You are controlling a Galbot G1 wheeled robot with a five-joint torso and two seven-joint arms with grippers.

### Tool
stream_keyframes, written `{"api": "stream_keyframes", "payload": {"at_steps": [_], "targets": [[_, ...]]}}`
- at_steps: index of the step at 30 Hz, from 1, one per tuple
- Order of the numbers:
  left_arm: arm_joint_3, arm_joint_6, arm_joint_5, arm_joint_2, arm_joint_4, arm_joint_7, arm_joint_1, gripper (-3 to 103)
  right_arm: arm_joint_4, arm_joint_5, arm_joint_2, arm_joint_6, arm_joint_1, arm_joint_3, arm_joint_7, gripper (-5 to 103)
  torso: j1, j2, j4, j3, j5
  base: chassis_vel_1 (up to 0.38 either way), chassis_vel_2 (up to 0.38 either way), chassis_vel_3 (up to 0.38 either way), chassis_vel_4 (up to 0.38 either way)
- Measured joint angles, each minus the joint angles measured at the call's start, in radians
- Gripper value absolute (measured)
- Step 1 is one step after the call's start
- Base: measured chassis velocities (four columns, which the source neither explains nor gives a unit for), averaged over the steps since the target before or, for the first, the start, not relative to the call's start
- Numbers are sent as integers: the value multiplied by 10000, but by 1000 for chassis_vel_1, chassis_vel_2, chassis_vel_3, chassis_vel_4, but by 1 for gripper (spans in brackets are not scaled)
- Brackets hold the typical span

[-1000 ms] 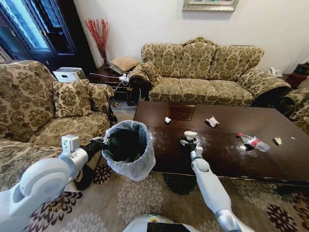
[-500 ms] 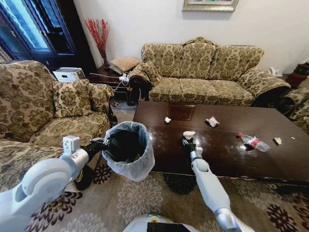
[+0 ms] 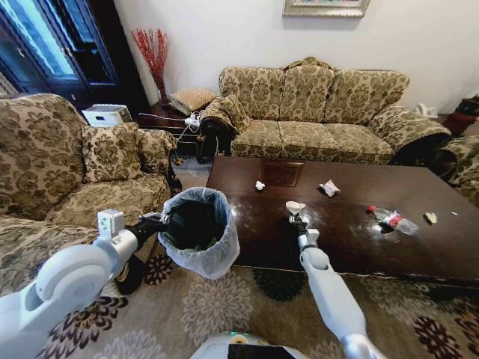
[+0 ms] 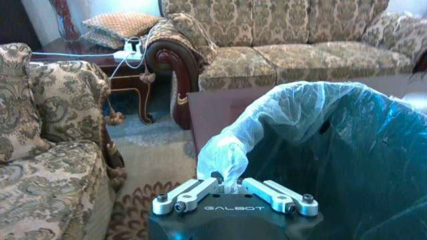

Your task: Move to the front of the table and place the trash on the table into the trash bin.

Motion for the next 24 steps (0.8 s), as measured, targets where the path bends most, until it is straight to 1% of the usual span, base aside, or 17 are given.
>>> {"api": "stream_keyframes", "payload": {"at_steps": [1, 2, 3, 4, 5, 6, 9, 10, 12, 13, 14, 17, 20, 22, 23, 24], "targets": [[-17, 90, -265, 221, 15, -121, -46, 1, 1334, 373, -245, -253, -253, -215, 1, 10, 0, 0, 1, 0, 0, 0, 0, 0, 0], [-17, 90, -265, 221, 15, -121, -46, 1, 1334, 373, -245, -253, -253, -215, 1, 10, 0, 0, 1, 0, 0, 0, 0, 0, 0], [-8, 189, -550, 434, 28, -254, -123, 1, 2427, 770, -421, -491, -386, -461, -23, 10, 0, 0, -2, 0, 1, 0, 0, 0, 0], [52, 270, -778, 715, 73, -378, -215, 1, 3725, 1369, -657, -856, -495, -803, -102, 10, 0, 1, 0, -1, -2, 0, 0, 0, 0], [52, 270, -778, 715, 73, -378, -215, 1, 3725, 1369, -657, -856, -495, -803, -102, 10, 0, 1, 0, -1, -2, 0, 0, 0, 0], [161, 296, -817, 930, 137, -418, -310, 1, 4592, 1876, -799, -1229, -490, -1150, -153, 10, -1, 1, -1, -1, 2, 0, 0, 0, 0], [408, 332, -824, 1201, 180, -418, -543, 1, 5994, 2900, -922, -1955, -247, -2341, -173, 10, 0, 0, 1, -1, 2, 0, 0, 0, 0], [408, 332, -824, 1201, 180, -418, -543, 1, 5994, 2900, -922, -1955, -247, -2341, -173, 10, 0, 0, 1, -1, 2, 0, 0, 0, 0], [435, 343, -823, 1240, 93, -418, -559, 1, 6652, 3540, -903, -2513, 0, -3411, -171, 10, 0, 1, 1, -1, 2, 0, 0, 0, 0], [434, 348, -822, 1234, 42, -415, -534, 1, 6756, 3646, -893, -2693, 66, -3787, -173, 10, 0, 1, 1, -1, 3, 0, 0, 0, 0], [434, 348, -822, 1234, 42, -415, -534, 1, 6756, 3646, -893, -2693, 66, -3787, -173, 10, 0, 1, 1, -1, 3, 0, 0, 0, 0], [393, 366, -817, 1124, -69, -424, -453, 1, 6768, 3745, -858, -3115, 167, -4643, -119, 10, -1, 1, 1, -1, 3, 0, 0, 0, 0], [365, 367, -810, 1026, -150, -432, -413, 1, 6667, 3738, -809, -3419, 181, -5017, -32, 9, 0, 0, 1, -1, 3, 0, 0, 0, 0], [361, 368, -799, 959, -218, -437, -388, 1, 6594, 3536, -818, -3735, 177, -5375, 54, 19, 0, 0, 1, 0, 4, 0, 0, 0, 0], [361, 368, -799, 959, -218, -437, -388, 1, 6594, 3536, -818, -3735, 177, -5375, 54, 19, 0, 0, 1, 0, 4, 0, 0, 0, 0], [360, 369, -796, 940, -235, -438, -386, 1, 6573, 3313, -856, -3819, 149, -5488, 48, 25, 0, 0, 2, 0, 3, 0, 0, 0, 0]]}}
